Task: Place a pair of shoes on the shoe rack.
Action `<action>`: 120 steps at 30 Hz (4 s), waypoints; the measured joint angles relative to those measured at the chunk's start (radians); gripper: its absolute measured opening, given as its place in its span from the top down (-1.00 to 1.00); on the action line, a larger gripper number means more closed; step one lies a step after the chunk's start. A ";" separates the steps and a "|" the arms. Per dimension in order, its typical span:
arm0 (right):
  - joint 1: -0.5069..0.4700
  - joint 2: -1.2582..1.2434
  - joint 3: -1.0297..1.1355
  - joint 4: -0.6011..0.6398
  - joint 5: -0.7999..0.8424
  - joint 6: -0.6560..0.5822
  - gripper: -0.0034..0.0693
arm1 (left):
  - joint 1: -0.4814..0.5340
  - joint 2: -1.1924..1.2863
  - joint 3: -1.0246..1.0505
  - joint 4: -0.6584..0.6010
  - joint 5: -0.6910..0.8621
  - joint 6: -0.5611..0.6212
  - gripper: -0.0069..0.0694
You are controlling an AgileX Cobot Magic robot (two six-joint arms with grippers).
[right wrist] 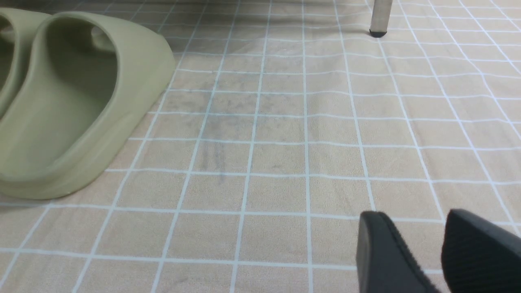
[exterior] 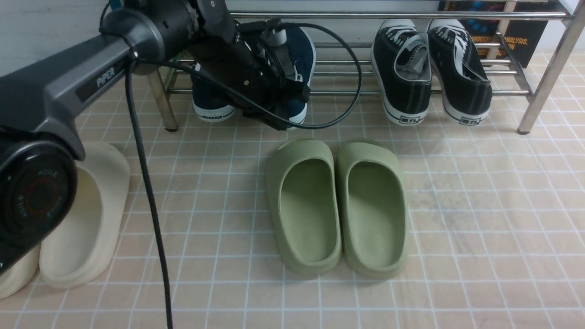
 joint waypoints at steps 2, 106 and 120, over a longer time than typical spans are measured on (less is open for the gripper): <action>0.000 0.000 0.000 0.000 0.000 0.000 0.25 | 0.000 0.004 0.001 0.005 -0.050 0.000 0.81; 0.000 0.000 0.000 -0.001 0.000 0.000 0.25 | -0.001 -1.984 1.845 0.607 -0.663 -0.491 0.65; 0.000 0.000 0.000 -0.001 0.001 0.000 0.25 | 0.088 -2.161 1.972 0.517 -0.526 -0.491 0.62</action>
